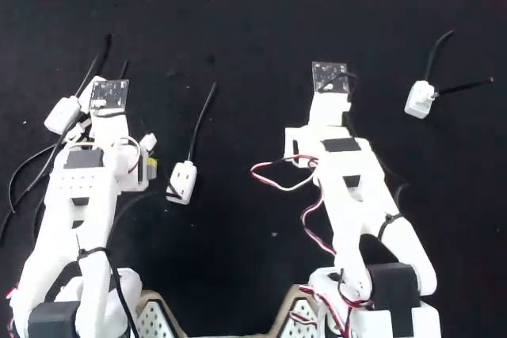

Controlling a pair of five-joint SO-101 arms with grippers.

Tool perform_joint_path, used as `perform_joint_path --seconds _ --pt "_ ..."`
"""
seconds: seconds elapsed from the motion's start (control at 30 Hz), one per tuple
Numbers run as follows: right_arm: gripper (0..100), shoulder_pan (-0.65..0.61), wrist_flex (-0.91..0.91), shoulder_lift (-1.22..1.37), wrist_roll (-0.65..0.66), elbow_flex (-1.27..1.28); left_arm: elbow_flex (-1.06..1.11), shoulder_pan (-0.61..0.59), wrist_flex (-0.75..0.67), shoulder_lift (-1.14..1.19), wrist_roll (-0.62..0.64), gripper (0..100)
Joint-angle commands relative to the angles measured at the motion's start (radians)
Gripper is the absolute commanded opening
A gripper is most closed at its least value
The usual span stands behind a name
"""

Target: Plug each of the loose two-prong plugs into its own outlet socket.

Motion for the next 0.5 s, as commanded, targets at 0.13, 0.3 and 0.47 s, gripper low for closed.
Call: perform_joint_path --seconds 0.13,0.3,0.47 --pt "20.1 0.064 -0.014 0.007 -0.011 -0.076 0.105 0.202 -0.103 -0.029 -0.009 22" --pt "20.1 0.077 -0.014 0.01 -0.011 -0.07 0.09 0.363 -0.132 -0.02 0.186 22" --pt "20.1 0.077 -0.015 0.015 -0.009 -0.07 0.09 0.492 -0.199 -0.02 0.423 22"
